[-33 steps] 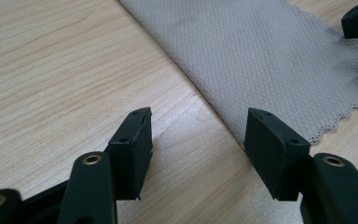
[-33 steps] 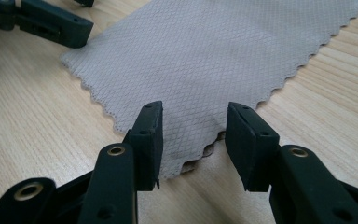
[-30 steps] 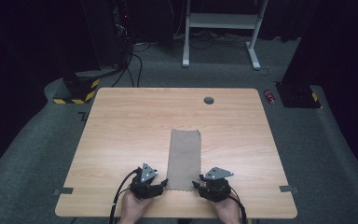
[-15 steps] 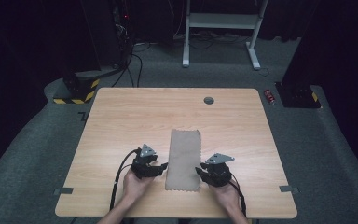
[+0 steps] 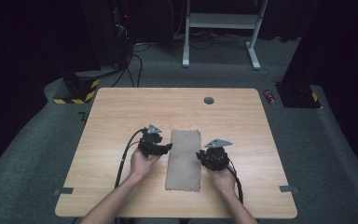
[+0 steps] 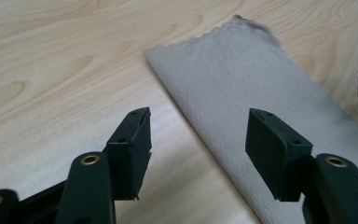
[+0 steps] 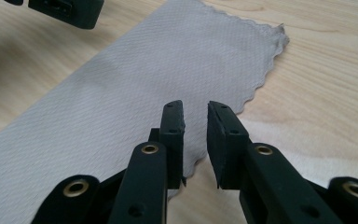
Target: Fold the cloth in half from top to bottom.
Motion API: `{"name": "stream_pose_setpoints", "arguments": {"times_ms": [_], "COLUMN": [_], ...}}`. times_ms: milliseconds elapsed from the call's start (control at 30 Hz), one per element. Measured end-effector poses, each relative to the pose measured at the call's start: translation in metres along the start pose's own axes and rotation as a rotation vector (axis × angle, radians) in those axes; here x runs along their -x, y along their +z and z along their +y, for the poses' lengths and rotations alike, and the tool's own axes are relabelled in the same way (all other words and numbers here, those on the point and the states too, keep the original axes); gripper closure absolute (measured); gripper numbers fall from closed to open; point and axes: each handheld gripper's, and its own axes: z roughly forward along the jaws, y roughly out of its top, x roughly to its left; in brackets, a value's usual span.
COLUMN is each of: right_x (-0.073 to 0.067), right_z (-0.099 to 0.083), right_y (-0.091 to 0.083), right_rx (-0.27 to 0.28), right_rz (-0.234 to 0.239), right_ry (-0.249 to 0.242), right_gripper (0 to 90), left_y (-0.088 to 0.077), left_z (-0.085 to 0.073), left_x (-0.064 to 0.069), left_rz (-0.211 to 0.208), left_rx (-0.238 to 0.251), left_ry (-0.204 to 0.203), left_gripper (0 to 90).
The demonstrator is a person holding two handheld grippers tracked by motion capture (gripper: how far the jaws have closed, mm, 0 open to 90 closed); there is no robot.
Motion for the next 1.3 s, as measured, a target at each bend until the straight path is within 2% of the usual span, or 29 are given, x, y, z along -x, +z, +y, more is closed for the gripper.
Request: {"name": "stream_pose_setpoints", "arguments": {"times_ms": [33, 100, 167, 267, 333, 400, 500, 567, 667, 733, 833, 933, 1033, 1067, 1133, 1300], "right_x": [0.001, 0.002, 0.006, 0.013, 0.019, 0.023, 0.026, 0.027, 0.033, 0.037, 0.043, 0.044, 0.045, 0.045, 0.047, 0.048], "right_z": [0.002, 0.006, 0.01, 0.016, 0.02, 0.025, 0.034, 0.04, 0.044, 0.045, 0.045, 0.048, 0.054, 0.054, 0.056, 0.061], "right_y": [0.002, 0.007, 0.011, 0.017, 0.02, 0.023, 0.03, 0.033, 0.04, 0.043, 0.048, 0.05, 0.054, 0.056, 0.062, 0.069], "right_rx": [-0.006, -0.016, -0.021, -0.028, -0.017, -0.022, -0.037, -0.045, -0.065, -0.059, -0.07, -0.07, -0.073, -0.066, -0.102, -0.108], "right_rz": [-0.007, -0.021, -0.032, -0.062, -0.074, -0.087, -0.109, -0.124, -0.143, -0.16, -0.165, -0.17, -0.181, -0.188, -0.184, -0.189], "right_ry": [0.002, 0.002, 0.007, 0.028, 0.041, 0.061, 0.045, 0.039, 0.051, 0.071, 0.095, 0.096, 0.073, 0.073, 0.079, 0.065], "right_gripper": [75.0, 74.1, 73.4, 73.4, 73.5, 74.0, 75.4, 76.2, 76.3, 76.5, 76.5, 75.8, 74.0, 73.5, 72.4, 71.8], "left_y": [0.003, 0.009, 0.015, 0.022, 0.028, 0.03, 0.035, 0.039, 0.045, 0.05, 0.054, 0.059, 0.063, 0.063, 0.064, 0.067], "left_z": [0.002, 0.005, 0.007, 0.007, 0.01, 0.016, 0.027, 0.033, 0.036, 0.037, 0.037, 0.039, 0.039, 0.04, 0.041, 0.045], "left_x": [-0.003, -0.007, -0.008, -0.009, -0.01, -0.01, -0.01, -0.01, -0.011, -0.01, -0.011, -0.014, -0.015, -0.016, -0.016, -0.015], "left_rz": [0.003, 0.015, 0.038, 0.043, 0.059, 0.07, 0.074, 0.08, 0.082, 0.091, 0.106, 0.117, 0.125, 0.128, 0.133, 0.14], "left_rx": [-0.003, -0.013, -0.012, -0.017, -0.049, -0.04, -0.024, -0.037, -0.057, -0.072, -0.086, -0.103, -0.132, -0.133, -0.144, -0.161], "left_ry": [-0.021, -0.035, -0.022, -0.027, -0.003, 0.007, 0.0, 0.005, -0.002, 0.0, 0.011, 0.015, 0.006, 0.017, 0.025, 0.03], "left_gripper": [42.6, 42.5, 42.8, 43.6, 43.0, 43.4, 43.4, 43.4, 43.5, 43.6, 44.0, 44.9, 46.4, 46.8, 47.8, 47.1]}}
